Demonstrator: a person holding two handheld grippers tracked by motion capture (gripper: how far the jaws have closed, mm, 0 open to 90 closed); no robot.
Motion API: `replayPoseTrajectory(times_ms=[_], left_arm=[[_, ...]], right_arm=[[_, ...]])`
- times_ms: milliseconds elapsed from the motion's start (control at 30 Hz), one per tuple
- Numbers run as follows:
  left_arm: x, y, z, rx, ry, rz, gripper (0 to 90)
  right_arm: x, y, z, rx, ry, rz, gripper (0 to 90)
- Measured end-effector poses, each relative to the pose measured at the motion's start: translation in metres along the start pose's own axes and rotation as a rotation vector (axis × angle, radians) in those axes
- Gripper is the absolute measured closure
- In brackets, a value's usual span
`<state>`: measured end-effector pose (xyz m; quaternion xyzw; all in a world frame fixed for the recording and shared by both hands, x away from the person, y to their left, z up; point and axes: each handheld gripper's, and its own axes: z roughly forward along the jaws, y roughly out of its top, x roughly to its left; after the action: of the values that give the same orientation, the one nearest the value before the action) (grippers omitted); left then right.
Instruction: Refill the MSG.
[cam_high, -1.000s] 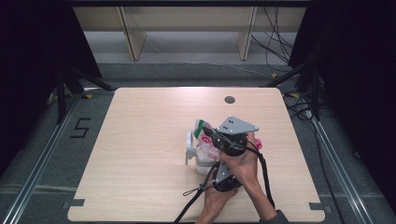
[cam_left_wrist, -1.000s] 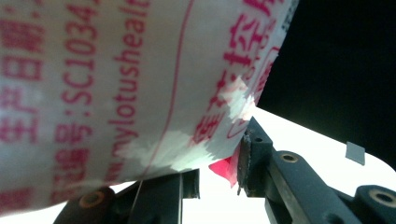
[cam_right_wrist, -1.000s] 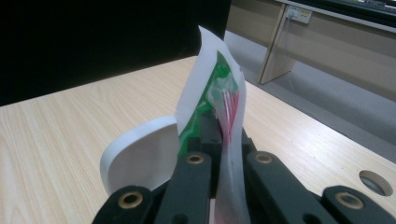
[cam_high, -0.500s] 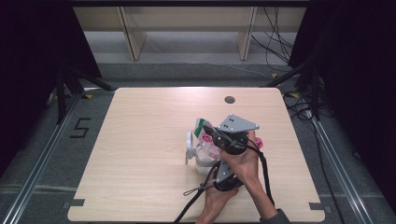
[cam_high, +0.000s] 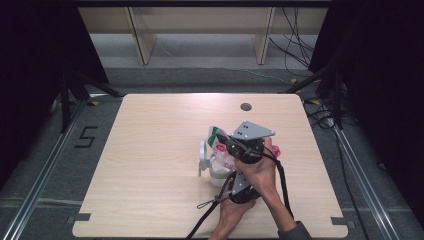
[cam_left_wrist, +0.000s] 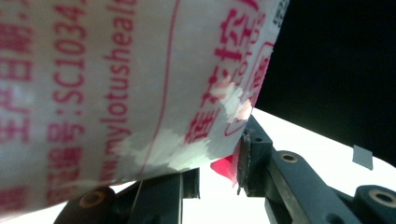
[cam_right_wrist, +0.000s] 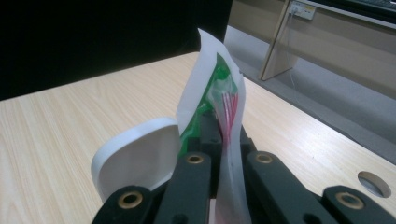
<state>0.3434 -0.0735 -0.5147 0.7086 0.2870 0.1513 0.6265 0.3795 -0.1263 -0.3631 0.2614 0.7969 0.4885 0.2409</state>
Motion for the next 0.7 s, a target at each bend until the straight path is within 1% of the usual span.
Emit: replayPoseTrajectory(times_ms=[33, 67, 133, 167, 200, 233, 267, 300, 333, 367, 400, 433, 467, 500, 533, 567, 600, 633, 667, 700], left_arm=[[0.0018, -0.0003, -0.0013, 0.02, -0.001, 0.022, 72.9], [0.002, 0.0001, -0.0024, 0.024, -0.002, 0.029, 72.9], [0.0022, 0.0013, -0.0022, 0.014, -0.002, 0.026, 73.0], [0.0019, 0.0015, -0.0016, -0.001, -0.003, 0.016, 73.0], [0.0023, 0.0019, -0.0025, 0.01, -0.005, 0.021, 73.0], [0.002, 0.0022, -0.0028, 0.018, 0.0, 0.023, 73.0], [0.0, 0.0014, -0.0002, -0.018, -0.003, -0.012, 72.9], [-0.0003, 0.0009, 0.0009, -0.028, 0.002, -0.019, 72.9], [-0.0003, 0.0009, 0.0009, -0.028, 0.002, -0.019, 72.9], [-0.0006, 0.0015, -0.0009, -0.027, -0.005, -0.029, 72.9], [0.0024, 0.0022, -0.0031, 0.005, -0.006, 0.025, 72.9], [0.0024, 0.0022, -0.0031, 0.005, -0.006, 0.025, 72.9], [0.0027, 0.0026, -0.0024, 0.002, 0.002, 0.026, 73.0], [0.0027, 0.0026, -0.0024, 0.002, 0.002, 0.026, 72.9], [-0.0017, 0.0011, 0.0006, -0.048, -0.008, -0.045, 72.9], [-0.0011, 0.0011, 0.0001, -0.04, -0.008, -0.035, 72.9], [-0.0002, 0.0015, -0.0005, -0.032, -0.011, -0.026, 72.9], [0.0004, 0.0016, -0.0001, -0.037, -0.007, -0.021, 73.0], [0.0003, 0.0021, -0.0002, -0.034, 0.003, -0.016, 73.0], [0.0002, 0.0023, -0.0006, -0.029, -0.001, -0.013, 73.0]], right_arm=[[0.0014, -0.0007, 0.0021, -0.001, -0.014, -0.004, 89.8], [0.0012, -0.0005, 0.0026, 0.002, -0.009, -0.003, 89.8], [0.0021, 0.0012, 0.0008, 0.006, 0.004, 0.015, 89.8], [0.0011, 0.0023, -0.0006, -0.006, -0.004, -0.005, 89.8], [0.0012, 0.003, -0.0011, -0.005, -0.001, -0.007, 89.9], [0.0015, 0.0026, 0.0005, -0.018, -0.013, -0.008, 89.9], [0.0009, 0.0024, 0.0013, -0.008, -0.007, -0.011, 89.8], [0.0011, 0.0019, 0.0027, -0.001, -0.009, -0.012, 89.8], [0.0024, 0.0017, 0.003, 0.007, -0.004, 0.003, 89.8], [0.0022, 0.0022, 0.0026, 0.006, 0.002, 0.001, 89.8], [0.0019, 0.003, 0.0012, 0.003, 0.003, 0.001, 89.8], [0.0017, 0.0034, 0.0011, -0.016, -0.008, -0.005, 89.8], [0.0021, 0.004, 0.0001, -0.004, -0.001, -0.003, 89.9], [0.0021, 0.004, 0.0001, -0.004, -0.001, -0.003, 89.9], [0.0025, 0.0032, 0.0029, -0.011, -0.017, -0.017, 89.8], [0.0026, 0.0029, 0.003, 0.003, -0.014, -0.008, 89.8], [0.0026, 0.0028, 0.0029, 0.004, -0.01, -0.003, 89.8], [0.0027, 0.0031, 0.0025, 0.003, 0.003, -0.002, 89.8], [0.0025, 0.0034, 0.0022, -0.015, -0.015, -0.012, 89.8], [0.0027, 0.0037, 0.0023, -0.014, -0.013, -0.015, 89.8]])
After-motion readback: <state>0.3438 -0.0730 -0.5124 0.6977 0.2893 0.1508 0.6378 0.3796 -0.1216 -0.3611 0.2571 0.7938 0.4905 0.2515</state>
